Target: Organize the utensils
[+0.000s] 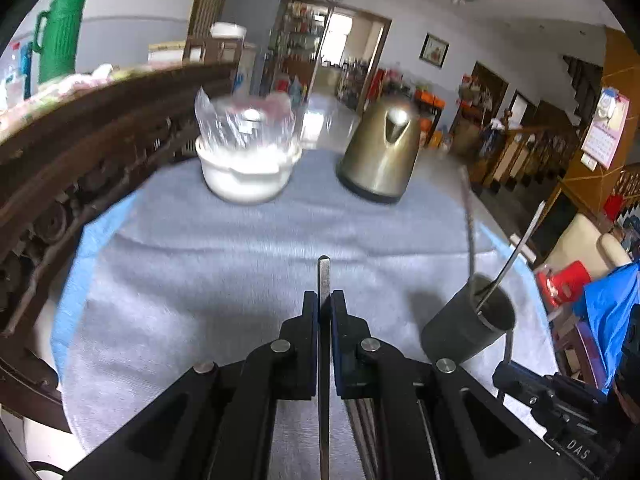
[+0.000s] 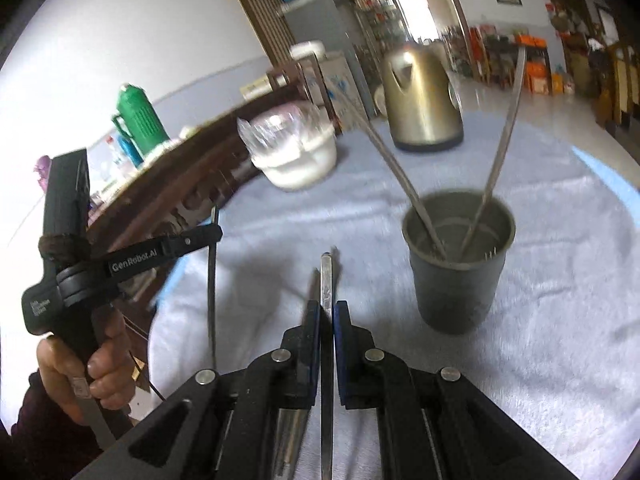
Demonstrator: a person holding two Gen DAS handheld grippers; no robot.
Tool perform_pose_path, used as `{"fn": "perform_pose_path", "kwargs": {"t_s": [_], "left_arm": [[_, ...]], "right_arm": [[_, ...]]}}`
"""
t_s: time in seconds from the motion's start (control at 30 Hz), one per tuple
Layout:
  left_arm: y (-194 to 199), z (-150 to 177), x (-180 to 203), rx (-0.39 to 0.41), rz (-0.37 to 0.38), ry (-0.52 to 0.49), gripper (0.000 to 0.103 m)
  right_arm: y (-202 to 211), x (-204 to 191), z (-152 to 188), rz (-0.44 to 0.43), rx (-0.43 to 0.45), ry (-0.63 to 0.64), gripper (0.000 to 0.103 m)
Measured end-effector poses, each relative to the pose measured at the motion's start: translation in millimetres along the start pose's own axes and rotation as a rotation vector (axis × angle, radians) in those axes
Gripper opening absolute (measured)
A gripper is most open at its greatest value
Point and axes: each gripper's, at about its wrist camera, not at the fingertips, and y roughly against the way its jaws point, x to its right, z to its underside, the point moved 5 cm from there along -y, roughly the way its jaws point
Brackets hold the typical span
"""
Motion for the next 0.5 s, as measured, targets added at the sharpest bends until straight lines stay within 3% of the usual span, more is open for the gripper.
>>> {"fn": "perform_pose_path", "kwargs": {"t_s": [0.27, 0.5], "left_arm": [[42, -5, 10, 0.121, -0.024, -0.035, 0.006], [45, 4, 0, 0.098, -0.035, -0.014, 0.006]], "right_arm": [[48, -14, -18, -0.021, 0.161, 0.027, 0.007], [31, -1, -7, 0.019, 0.023, -0.010, 0.009]]}}
